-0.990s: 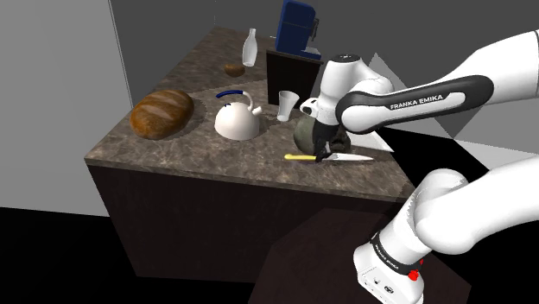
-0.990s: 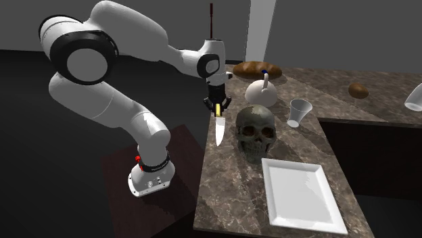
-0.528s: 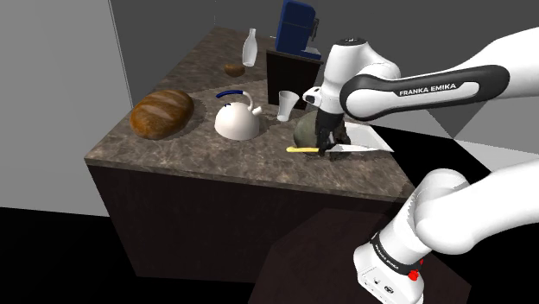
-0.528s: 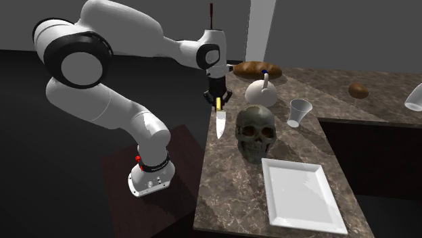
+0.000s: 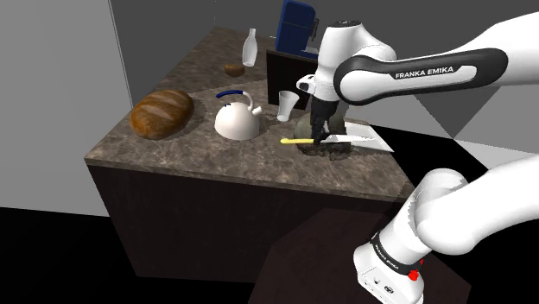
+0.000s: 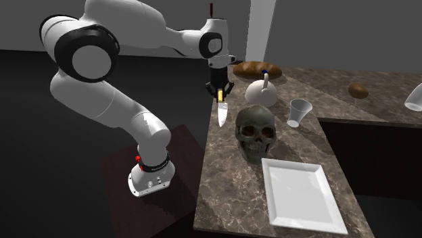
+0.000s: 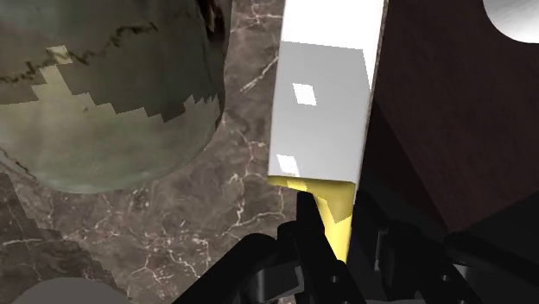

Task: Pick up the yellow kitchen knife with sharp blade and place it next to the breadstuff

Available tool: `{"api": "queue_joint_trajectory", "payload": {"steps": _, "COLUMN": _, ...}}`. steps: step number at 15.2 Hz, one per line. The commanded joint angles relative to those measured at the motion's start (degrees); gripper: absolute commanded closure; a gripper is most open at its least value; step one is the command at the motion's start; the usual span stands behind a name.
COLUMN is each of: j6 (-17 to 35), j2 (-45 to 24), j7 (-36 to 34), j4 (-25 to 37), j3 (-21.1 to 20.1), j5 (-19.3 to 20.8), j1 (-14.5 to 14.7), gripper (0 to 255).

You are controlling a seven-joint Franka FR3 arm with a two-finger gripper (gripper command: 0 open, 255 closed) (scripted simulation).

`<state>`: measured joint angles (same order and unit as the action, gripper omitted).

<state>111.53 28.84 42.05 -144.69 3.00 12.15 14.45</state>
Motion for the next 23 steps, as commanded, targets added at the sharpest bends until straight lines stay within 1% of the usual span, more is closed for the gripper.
{"api": "queue_joint_trajectory", "payload": {"steps": 1, "j6": 0.6, "j2": -3.8, "j7": -1.4, "j4": 2.9, "j3": -1.0, "j5": -0.8, "j1": 0.8, "gripper": 255}}
{"api": "queue_joint_trajectory", "payload": {"steps": 7, "j6": 0.6, "j2": -16.4, "j7": -5.2, "j4": 15.0, "j3": -3.8, "j5": -2.2, "j1": 2.6, "gripper": 255}}
{"api": "queue_joint_trajectory", "payload": {"steps": 13, "j6": -1.7, "j2": -28.9, "j7": -8.4, "j4": 29.1, "j3": -5.8, "j5": -2.5, "j1": 4.2, "gripper": 255}}
{"api": "queue_joint_trajectory", "payload": {"steps": 18, "j6": -5.3, "j2": -39.7, "j7": -10.6, "j4": 43.1, "j3": -7.0, "j5": -2.2, "j1": 5.7, "gripper": 255}}
{"api": "queue_joint_trajectory", "payload": {"steps": 23, "j6": -10.9, "j2": -51.7, "j7": -12.2, "j4": 60.3, "j3": -7.7, "j5": -1.6, "j1": 7.6, "gripper": 255}}
